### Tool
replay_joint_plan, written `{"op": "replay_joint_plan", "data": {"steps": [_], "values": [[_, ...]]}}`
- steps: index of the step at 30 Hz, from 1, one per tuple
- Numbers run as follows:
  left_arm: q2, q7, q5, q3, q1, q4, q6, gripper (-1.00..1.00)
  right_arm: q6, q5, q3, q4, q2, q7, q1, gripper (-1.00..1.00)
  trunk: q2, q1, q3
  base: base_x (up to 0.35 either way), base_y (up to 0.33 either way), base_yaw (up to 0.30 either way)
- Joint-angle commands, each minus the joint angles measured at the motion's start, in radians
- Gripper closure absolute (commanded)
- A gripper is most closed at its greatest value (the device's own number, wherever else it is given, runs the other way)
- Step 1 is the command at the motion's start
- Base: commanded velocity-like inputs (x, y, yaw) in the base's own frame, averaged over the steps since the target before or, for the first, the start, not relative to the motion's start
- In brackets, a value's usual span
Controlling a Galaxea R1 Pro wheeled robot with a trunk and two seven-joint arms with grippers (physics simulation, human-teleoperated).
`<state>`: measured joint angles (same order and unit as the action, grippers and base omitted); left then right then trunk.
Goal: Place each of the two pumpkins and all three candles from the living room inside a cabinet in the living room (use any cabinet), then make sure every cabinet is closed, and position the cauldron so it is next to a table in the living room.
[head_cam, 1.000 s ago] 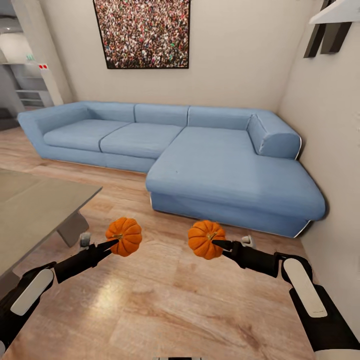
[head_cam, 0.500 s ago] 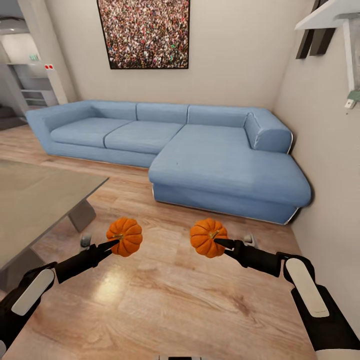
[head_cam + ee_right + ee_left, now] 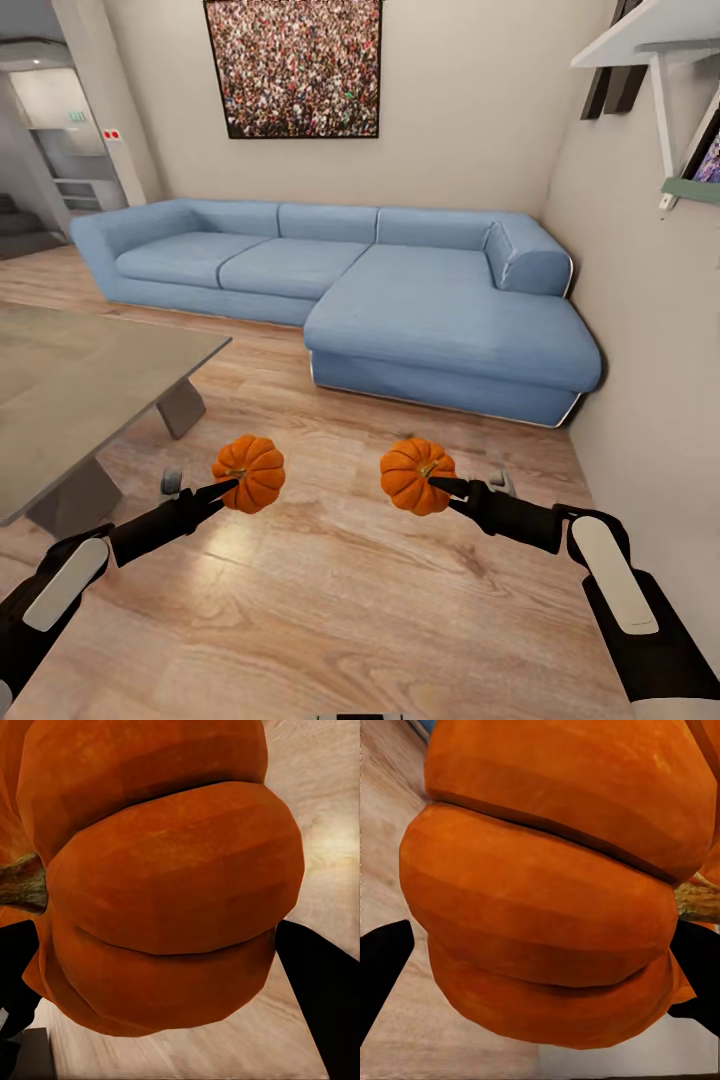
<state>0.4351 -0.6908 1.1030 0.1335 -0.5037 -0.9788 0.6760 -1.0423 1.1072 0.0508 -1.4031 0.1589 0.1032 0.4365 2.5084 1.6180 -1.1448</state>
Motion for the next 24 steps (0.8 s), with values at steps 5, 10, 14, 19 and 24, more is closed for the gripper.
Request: {"op": "replay_joint_plan", "data": {"steps": [5,10,14,19,24], "values": [[0.001,0.002,0.017,0.002,-0.001,0.0,0.01,1.0,-0.005,0.008,0.001,-0.001,-0.001,0.01,0.001,1.0,0.0,-0.001,-0.001,-0.342,0.0,0.114],[0.001,0.002,0.017,0.002,-0.001,0.0,0.01,1.0,-0.005,0.007,0.001,-0.001,-0.001,0.01,0.001,1.0,0.0,-0.001,-0.001,-0.164,0.0,0.231],[0.001,0.001,0.017,0.002,-0.001,0.0,0.01,1.0,-0.005,0.007,0.001,-0.001,-0.001,0.01,0.001,1.0,0.0,-0.001,-0.001,-0.03,0.0,0.271],[0.001,0.001,0.017,0.002,-0.001,0.0,0.01,1.0,-0.005,0.007,0.001,-0.001,0.0,0.01,0.001,1.0,0.0,-0.001,-0.001,-0.007,0.0,0.278],[0.0,0.001,0.017,0.002,-0.001,-0.001,0.009,1.0,-0.005,0.006,0.001,0.0,0.0,0.01,0.001,1.0,0.0,-0.001,-0.001,-0.107,0.0,0.28]]}}
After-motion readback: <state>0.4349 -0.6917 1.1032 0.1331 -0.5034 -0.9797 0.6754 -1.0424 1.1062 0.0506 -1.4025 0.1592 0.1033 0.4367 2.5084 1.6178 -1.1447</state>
